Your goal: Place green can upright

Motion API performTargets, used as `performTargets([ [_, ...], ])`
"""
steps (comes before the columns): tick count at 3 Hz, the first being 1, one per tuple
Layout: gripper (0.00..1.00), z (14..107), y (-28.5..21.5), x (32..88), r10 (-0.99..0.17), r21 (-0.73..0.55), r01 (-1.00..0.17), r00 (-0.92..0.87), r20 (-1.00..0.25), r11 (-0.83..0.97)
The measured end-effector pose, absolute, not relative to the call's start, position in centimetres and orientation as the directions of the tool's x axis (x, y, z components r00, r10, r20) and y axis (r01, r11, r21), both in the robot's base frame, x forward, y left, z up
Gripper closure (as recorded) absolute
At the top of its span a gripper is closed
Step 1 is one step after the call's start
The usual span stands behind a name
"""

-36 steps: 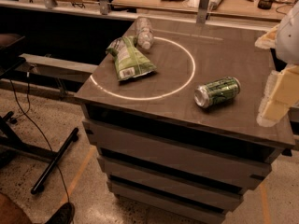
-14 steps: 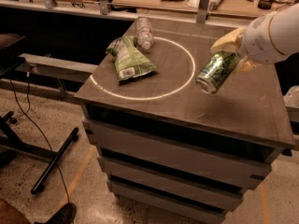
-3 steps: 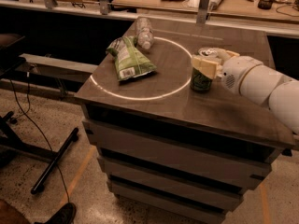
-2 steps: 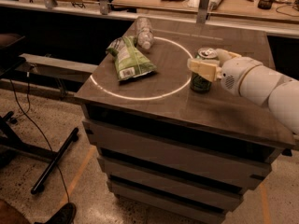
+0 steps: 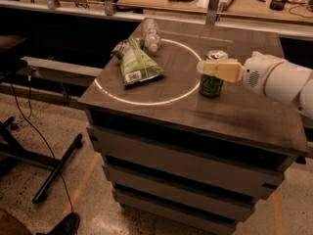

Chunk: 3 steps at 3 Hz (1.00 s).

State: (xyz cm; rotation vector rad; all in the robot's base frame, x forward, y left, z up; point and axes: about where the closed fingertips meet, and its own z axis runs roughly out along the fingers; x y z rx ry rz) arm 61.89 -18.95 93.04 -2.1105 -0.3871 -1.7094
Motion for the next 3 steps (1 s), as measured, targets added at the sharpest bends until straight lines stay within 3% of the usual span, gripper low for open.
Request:
performTargets([
  [3, 0.00, 95.2, -24.2, 61.4, -0.166, -0.269, 0.419, 0.267, 0.949, -0.867],
])
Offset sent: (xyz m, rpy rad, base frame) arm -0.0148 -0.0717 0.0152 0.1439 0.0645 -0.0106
